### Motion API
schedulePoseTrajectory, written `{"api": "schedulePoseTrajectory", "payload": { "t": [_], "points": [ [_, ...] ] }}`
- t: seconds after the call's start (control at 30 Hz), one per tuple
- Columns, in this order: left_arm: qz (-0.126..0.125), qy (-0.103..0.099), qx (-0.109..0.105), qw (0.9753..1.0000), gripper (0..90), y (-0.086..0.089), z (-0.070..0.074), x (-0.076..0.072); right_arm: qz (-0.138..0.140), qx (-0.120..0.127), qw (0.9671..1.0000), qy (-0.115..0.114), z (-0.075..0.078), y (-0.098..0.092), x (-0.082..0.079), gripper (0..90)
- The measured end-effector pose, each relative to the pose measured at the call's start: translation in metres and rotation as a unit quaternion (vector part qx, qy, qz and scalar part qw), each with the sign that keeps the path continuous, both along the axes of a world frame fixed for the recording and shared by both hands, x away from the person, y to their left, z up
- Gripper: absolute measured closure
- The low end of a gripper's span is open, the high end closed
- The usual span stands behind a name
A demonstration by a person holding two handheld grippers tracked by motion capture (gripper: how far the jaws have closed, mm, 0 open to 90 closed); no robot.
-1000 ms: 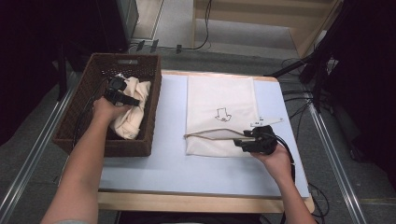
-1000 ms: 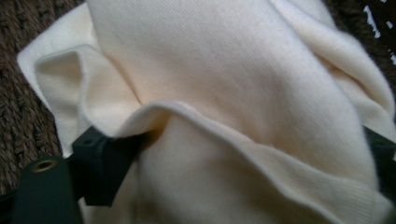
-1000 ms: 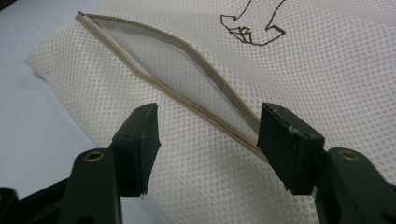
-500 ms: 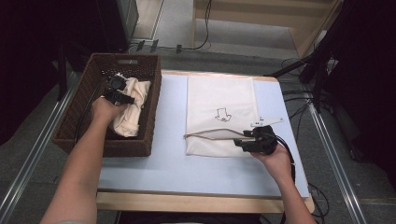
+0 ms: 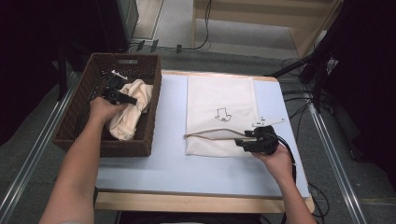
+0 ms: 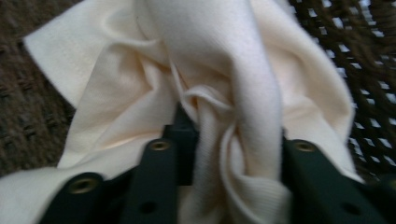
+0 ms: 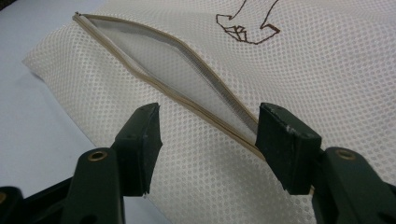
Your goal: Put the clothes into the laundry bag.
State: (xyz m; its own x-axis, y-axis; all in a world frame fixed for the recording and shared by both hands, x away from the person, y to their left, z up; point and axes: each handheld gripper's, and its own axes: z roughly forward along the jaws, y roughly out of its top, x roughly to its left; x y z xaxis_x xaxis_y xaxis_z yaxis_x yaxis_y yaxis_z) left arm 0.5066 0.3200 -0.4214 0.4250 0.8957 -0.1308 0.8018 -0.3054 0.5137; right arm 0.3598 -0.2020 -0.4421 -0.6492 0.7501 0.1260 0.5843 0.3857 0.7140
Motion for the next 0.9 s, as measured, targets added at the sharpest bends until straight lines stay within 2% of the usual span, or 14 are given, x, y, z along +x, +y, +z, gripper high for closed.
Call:
{"api": "schedulePoseTrajectory", "payload": {
  "t": [0.03, 0.07, 0.17, 0.23, 0.27, 0.3, 0.43, 0.5, 0.6, 0.7, 0.73, 0.8, 0.83, 0.9],
  "points": [
    [0.009, -0.008, 0.02, 0.9997, 58.3, -0.001, -0.001, 0.0, 0.0, -0.001, 1.0, -0.001, 0.0, 0.0, 0.0, 41.3],
    [0.009, -0.008, 0.02, 0.9997, 48.2, -0.001, -0.001, 0.0, 0.0, -0.001, 1.0, -0.001, 0.0, -0.001, -0.001, 41.3],
    [0.043, -0.021, 0.059, 0.9971, 18.1, 0.001, -0.003, 0.002, -0.003, -0.001, 1.0, -0.001, 0.001, -0.002, -0.002, 41.2],
    [0.074, -0.006, 0.053, 0.9958, 6.9, 0.006, -0.007, 0.004, -0.004, -0.001, 1.0, -0.001, 0.0, -0.003, -0.002, 41.3],
    [0.089, 0.0, 0.047, 0.995, 6.9, 0.009, -0.01, 0.006, -0.004, -0.001, 1.0, -0.001, 0.0, -0.003, -0.002, 41.3],
    [0.1, 0.002, 0.05, 0.9938, 0.0, 0.011, -0.012, 0.006, -0.005, -0.001, 1.0, 0.0, 0.001, -0.003, -0.002, 41.2],
    [0.092, 0.002, 0.048, 0.9946, 0.0, 0.011, -0.018, 0.007, -0.004, -0.002, 1.0, 0.0, 0.001, -0.003, -0.003, 41.3],
    [0.066, 0.004, 0.045, 0.9968, 0.5, 0.005, -0.017, 0.006, -0.004, -0.005, 1.0, 0.0, 0.0, -0.003, -0.003, 41.3],
    [0.056, 0.007, 0.043, 0.9974, 11.7, 0.003, -0.015, 0.005, -0.005, -0.003, 1.0, 0.003, -0.001, -0.001, -0.001, 41.3],
    [0.055, 0.004, 0.047, 0.9974, 17.4, 0.002, -0.013, 0.004, 0.0, -0.004, 1.0, 0.0, 0.0, 0.0, -0.001, 41.3],
    [0.055, 0.004, 0.047, 0.9974, 24.2, 0.002, -0.013, 0.004, 0.0, -0.003, 1.0, 0.001, 0.0, 0.001, -0.002, 41.3],
    [0.032, -0.003, 0.041, 0.9986, 40.2, -0.001, -0.01, 0.001, 0.0, -0.003, 1.0, 0.001, 0.0, 0.001, -0.001, 41.3],
    [0.024, -0.004, 0.039, 0.999, 40.2, -0.003, -0.009, -0.001, 0.0, -0.003, 1.0, 0.001, 0.0, 0.001, -0.001, 41.4],
    [0.014, 0.004, 0.031, 0.9994, 54.3, -0.002, -0.007, 0.0, 0.001, -0.005, 1.0, 0.003, -0.001, 0.002, 0.0, 41.4]
  ]
}}
